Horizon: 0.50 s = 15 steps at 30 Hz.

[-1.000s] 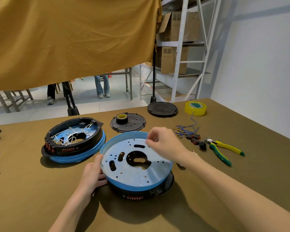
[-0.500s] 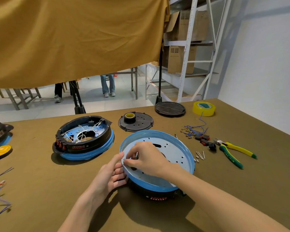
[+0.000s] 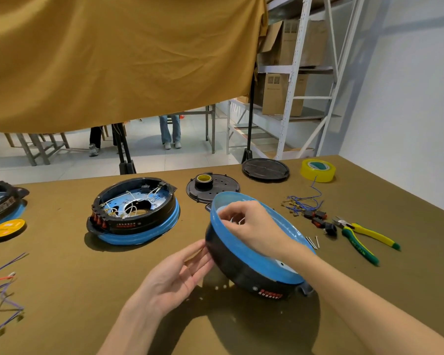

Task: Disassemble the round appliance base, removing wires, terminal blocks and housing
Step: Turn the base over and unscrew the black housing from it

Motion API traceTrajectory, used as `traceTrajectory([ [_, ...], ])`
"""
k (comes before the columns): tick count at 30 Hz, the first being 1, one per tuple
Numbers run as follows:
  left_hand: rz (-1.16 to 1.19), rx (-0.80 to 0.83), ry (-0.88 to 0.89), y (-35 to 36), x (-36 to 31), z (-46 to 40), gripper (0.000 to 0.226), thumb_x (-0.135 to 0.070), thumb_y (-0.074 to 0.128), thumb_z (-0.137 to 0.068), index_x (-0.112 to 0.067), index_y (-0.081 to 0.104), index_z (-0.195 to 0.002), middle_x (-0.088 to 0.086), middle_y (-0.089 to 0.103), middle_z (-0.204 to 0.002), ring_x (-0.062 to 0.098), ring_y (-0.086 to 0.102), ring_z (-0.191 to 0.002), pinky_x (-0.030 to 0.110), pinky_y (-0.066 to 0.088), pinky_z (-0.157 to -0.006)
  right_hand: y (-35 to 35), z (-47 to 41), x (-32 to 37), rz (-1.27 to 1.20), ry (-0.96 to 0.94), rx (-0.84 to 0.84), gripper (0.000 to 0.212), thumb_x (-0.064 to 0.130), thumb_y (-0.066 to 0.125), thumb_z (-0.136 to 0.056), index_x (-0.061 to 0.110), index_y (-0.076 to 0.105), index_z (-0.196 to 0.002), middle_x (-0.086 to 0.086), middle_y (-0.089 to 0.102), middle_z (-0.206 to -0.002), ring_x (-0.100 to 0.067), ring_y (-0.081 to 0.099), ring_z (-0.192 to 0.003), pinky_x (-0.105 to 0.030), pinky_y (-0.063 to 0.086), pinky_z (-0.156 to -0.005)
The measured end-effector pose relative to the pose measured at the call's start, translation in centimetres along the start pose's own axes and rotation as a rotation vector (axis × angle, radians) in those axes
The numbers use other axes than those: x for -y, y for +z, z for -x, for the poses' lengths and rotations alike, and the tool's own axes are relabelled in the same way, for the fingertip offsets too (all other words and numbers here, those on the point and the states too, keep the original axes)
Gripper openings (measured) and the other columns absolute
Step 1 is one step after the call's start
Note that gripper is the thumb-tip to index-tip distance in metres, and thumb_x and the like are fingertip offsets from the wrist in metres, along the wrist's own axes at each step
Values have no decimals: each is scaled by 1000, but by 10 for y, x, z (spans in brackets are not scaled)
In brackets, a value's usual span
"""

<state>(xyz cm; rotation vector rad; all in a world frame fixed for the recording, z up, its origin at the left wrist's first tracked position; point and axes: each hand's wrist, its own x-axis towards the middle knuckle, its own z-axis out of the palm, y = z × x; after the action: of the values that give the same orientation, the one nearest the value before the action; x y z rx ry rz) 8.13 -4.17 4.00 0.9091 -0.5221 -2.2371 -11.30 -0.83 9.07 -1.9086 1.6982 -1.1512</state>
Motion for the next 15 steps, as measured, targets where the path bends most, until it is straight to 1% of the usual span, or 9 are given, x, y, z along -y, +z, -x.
traceTrajectory([
  [2, 9, 38, 39, 15, 7, 2, 40, -1, 75, -81, 2, 71, -120, 28, 74, -115, 36, 77, -101, 39, 66, -67, -19, 4, 3, -89, 32, -11, 11, 14, 70, -95, 16, 78, -102, 5, 75, -89, -8, 66, -79, -24, 55, -71],
  [3, 4, 45, 70, 23, 9, 3, 39, -2, 76, -79, 1, 72, -118, 27, 75, -113, 35, 77, -100, 36, 65, -66, -28, 7, 5, -137, 48, -15, 11, 12, 70, -95, 15, 78, -102, 2, 75, -90, -15, 69, -82, -29, 58, -74],
  [5, -15, 49, 153, 42, 13, 7, 39, -6, 77, -77, -1, 73, -116, 24, 77, -110, 31, 78, -97, 32, 64, -64, -46, 14, 9, -225, 77, -27, 12, 9, 70, -94, 15, 77, -101, -3, 76, -93, -22, 71, -87, -36, 59, -78],
  [6, -37, 50, 212, 51, 14, 8, 40, -9, 77, -76, -2, 73, -115, 22, 78, -108, 29, 79, -94, 29, 64, -64, -54, 16, 10, -255, 89, -41, 13, 8, 70, -94, 16, 76, -100, -3, 76, -92, -21, 72, -85, -36, 59, -77],
  [7, -65, 54, 280, 59, 15, 10, 40, -12, 77, -75, -4, 73, -114, 19, 78, -107, 27, 79, -93, 28, 63, -64, -61, 18, 12, -276, 100, -61, 13, 7, 70, -94, 17, 76, -99, -1, 77, -90, -17, 72, -82, -34, 61, -72],
  [9, -141, 59, 421, 75, 15, 15, 37, -18, 75, -74, -8, 75, -110, 14, 80, -104, 23, 79, -94, 29, 63, -68, -72, 23, 15, -306, 120, -110, 15, 7, 70, -94, 20, 76, -96, 4, 76, -82, -8, 70, -71, -22, 55, -61],
  [11, -242, 21, 548, 89, 17, 18, 27, -22, 75, -81, -14, 77, -107, 7, 81, -101, 18, 79, -93, 27, 62, -72, -81, 27, 16, -319, 134, -162, 15, 7, 71, -93, 21, 77, -95, 4, 76, -80, -5, 69, -67, -18, 53, -58],
  [13, -335, -25, 686, 101, 20, 21, 14, -18, 74, -90, -18, 78, -103, 1, 82, -96, 15, 79, -91, 21, 61, -70, -88, 32, 17, -323, 145, -202, 13, 8, 73, -92, 18, 78, -99, 0, 77, -84, -9, 71, -71, -22, 56, -60],
  [15, -453, -61, 848, 110, 24, 20, 10, -18, 72, -94, -22, 79, -100, -3, 81, -92, 12, 78, -89, 18, 60, -71, -94, 36, 16, -327, 164, -233, 13, 10, 75, -91, 17, 78, -101, -3, 78, -87, -16, 73, -77, -28, 61, -67],
])
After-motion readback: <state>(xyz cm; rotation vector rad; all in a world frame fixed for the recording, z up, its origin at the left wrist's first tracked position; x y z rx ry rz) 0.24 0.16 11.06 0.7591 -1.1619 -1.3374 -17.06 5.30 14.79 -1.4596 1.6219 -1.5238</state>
